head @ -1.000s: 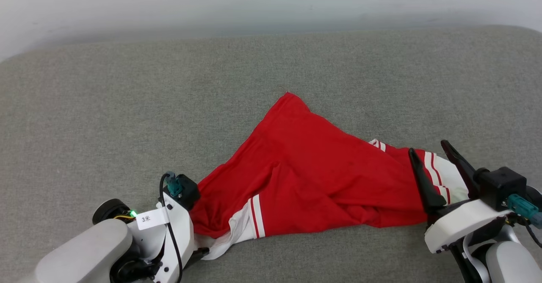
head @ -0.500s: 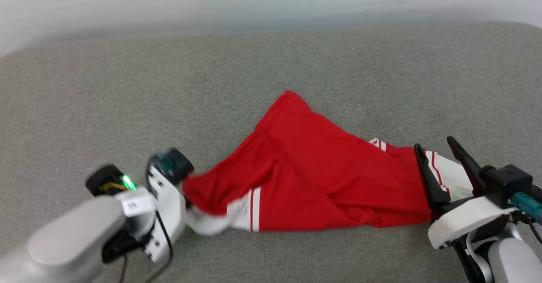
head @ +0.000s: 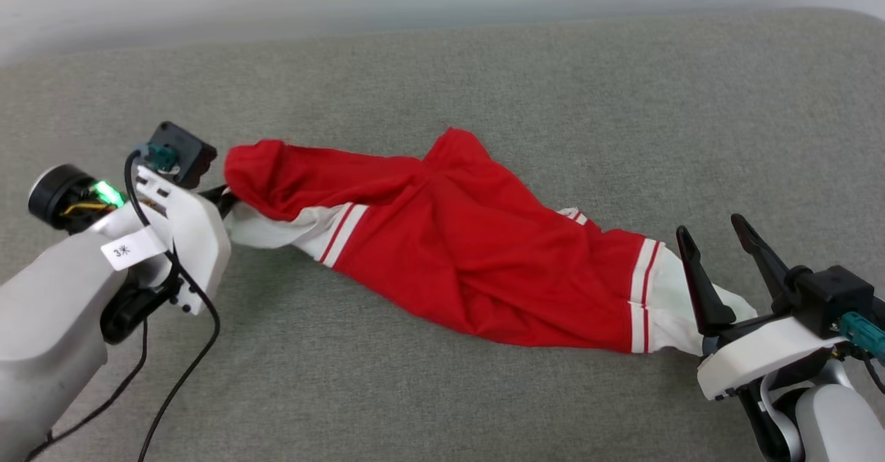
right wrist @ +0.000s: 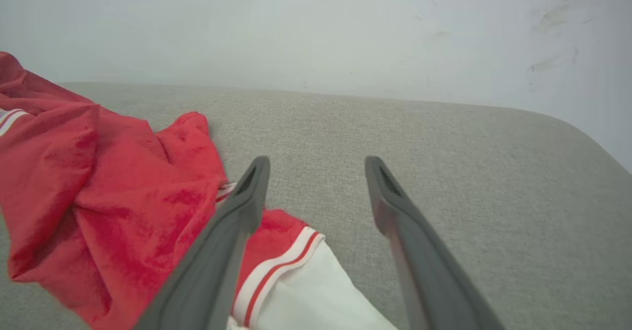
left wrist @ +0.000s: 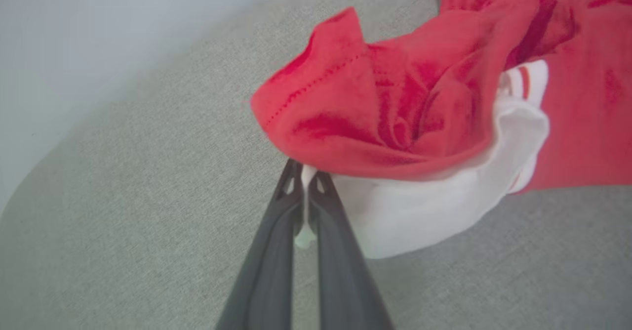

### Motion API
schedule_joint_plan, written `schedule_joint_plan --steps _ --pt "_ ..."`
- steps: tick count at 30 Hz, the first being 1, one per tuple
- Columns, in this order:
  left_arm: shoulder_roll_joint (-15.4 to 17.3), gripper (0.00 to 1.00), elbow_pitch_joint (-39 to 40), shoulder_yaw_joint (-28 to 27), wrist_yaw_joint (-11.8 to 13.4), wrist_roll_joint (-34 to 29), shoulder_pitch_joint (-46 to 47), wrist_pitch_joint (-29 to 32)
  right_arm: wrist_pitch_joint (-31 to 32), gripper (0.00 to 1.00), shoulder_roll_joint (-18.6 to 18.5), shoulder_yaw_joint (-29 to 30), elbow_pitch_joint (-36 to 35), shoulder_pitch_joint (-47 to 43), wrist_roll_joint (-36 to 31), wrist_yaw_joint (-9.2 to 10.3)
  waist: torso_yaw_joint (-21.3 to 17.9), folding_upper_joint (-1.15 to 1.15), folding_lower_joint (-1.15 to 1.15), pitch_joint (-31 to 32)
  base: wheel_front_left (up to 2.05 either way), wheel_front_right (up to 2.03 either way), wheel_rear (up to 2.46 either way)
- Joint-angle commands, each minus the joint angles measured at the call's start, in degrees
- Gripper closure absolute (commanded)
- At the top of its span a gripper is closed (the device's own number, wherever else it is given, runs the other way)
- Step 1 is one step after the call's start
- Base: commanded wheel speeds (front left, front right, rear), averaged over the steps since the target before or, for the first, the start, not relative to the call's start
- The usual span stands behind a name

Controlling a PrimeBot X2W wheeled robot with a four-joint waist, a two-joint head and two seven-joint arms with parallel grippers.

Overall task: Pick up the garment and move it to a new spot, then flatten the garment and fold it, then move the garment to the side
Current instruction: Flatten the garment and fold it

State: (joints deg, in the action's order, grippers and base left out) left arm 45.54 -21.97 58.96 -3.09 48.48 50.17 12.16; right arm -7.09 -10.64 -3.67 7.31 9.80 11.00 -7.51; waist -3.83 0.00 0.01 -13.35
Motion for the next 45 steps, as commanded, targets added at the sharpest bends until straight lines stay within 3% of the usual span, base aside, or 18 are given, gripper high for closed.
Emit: schedule_joint_plan --steps 1,8,11,12,13,16,17,23,31,39,45 --pt "-0.64 1.00 -1.73 0.47 -0.11 -0.15 -0.83 -0.15 -0.35 0.00 0.40 0.02 -0.10 0.79 -0.43 0.05 -0.58 0.00 -0.01 -0.68 0.00 0.00 0.00" --pt "-4.48 1.00 -16.03 2.83 -2.88 4.81 -7.33 0.85 -0.54 0.00 0.65 0.42 0.68 0.57 -0.72 0.04 -0.89 0.00 -0.01 -1.06 0.00 0.00 0.00" --pt "-6.41 1.00 -18.77 2.88 -3.51 5.69 -8.20 -1.73 -0.15 0.00 0.47 0.18 0.85 0.68 -0.47 0.04 -0.33 0.00 -0.01 -0.14 0.00 0.00 0.00" --pt "-6.95 0.84 -19.42 2.50 -3.66 5.85 -8.07 -3.35 -0.05 0.00 0.27 0.08 0.82 0.77 -0.28 0.04 -0.16 0.00 -0.01 0.28 0.00 0.00 0.00" --pt "-7.41 0.00 -19.84 2.17 -3.65 5.22 -7.64 -5.63 -0.07 0.00 0.07 0.05 0.76 0.87 0.00 0.05 0.07 0.00 -0.01 0.79 0.00 0.00 0.00" --pt "-8.55 0.00 -20.48 1.05 -2.83 4.77 -7.45 -10.45 0.05 0.00 -0.45 0.16 0.45 1.10 0.50 0.05 0.62 0.00 -0.01 1.86 0.00 0.00 0.00" --pt "-9.33 0.00 -20.75 0.29 -1.27 3.62 -7.44 -15.63 0.22 0.00 -1.22 0.33 -0.02 1.44 0.85 0.04 1.30 0.00 -0.01 3.08 0.00 0.00 0.00" --pt "-10.84 0.00 -18.97 -2.04 3.16 2.09 -8.81 -25.26 1.18 0.00 -3.74 0.74 -1.65 3.23 1.94 0.04 3.53 0.00 -0.01 5.59 0.00 0.00 0.00" --pt "-11.72 0.00 -3.16 -10.28 14.55 -5.61 -12.98 -27.42 6.17 0.00 -9.52 -0.62 -3.59 12.23 7.03 0.05 8.20 0.00 -0.01 5.92 0.00 0.00 0.00" --pt "-14.92 0.00 13.85 -24.07 23.34 -17.56 -22.66 -27.35 19.85 0.00 -17.21 -13.34 -0.54 25.29 13.95 0.04 12.23 0.00 -0.01 2.71 0.00 0.00 0.00" --pt "-19.20 0.00 21.17 -32.36 25.34 -24.85 -30.64 -27.35 35.64 0.00 -21.75 -25.33 3.63 34.87 22.54 0.04 14.78 0.00 -0.01 -0.41 0.00 0.00 0.00"
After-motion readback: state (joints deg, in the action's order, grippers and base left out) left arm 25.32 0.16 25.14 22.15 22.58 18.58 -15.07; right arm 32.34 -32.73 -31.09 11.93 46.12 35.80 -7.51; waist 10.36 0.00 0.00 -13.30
